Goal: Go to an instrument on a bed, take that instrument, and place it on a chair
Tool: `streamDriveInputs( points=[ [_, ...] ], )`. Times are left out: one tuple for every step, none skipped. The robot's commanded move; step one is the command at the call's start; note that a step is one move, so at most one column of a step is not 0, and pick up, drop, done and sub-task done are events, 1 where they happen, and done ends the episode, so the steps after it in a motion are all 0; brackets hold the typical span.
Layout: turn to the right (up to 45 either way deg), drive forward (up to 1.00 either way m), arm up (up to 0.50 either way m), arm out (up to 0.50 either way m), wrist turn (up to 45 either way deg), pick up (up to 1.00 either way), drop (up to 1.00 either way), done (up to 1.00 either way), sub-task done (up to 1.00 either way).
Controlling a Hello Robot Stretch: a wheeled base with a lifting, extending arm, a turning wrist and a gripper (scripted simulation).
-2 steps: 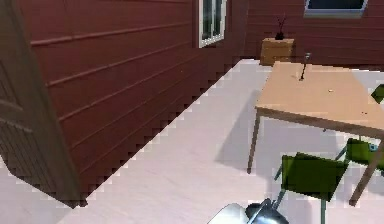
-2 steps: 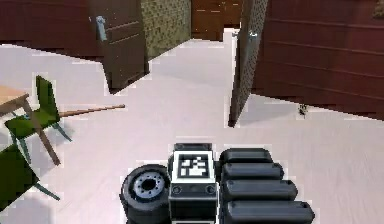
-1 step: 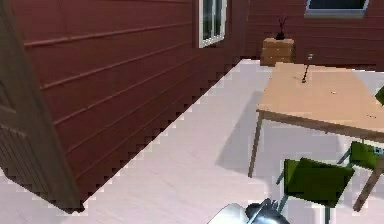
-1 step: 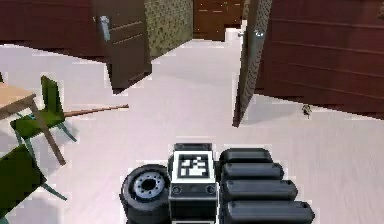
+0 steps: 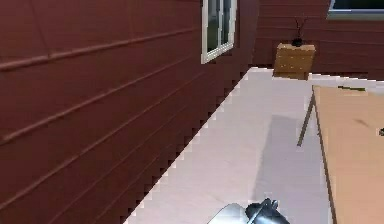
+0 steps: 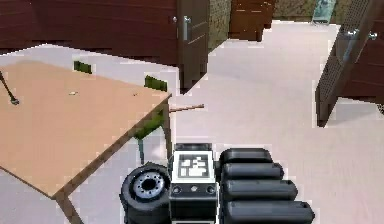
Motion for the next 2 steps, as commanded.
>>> streamDriveInputs(
  points=[
    [-45.0,0.0,0.0,0.0,0.0,0.0,0.0,0.0,0.0],
    [-45.0,0.0,0.0,0.0,0.0,0.0,0.0,0.0,0.0]
  ],
)
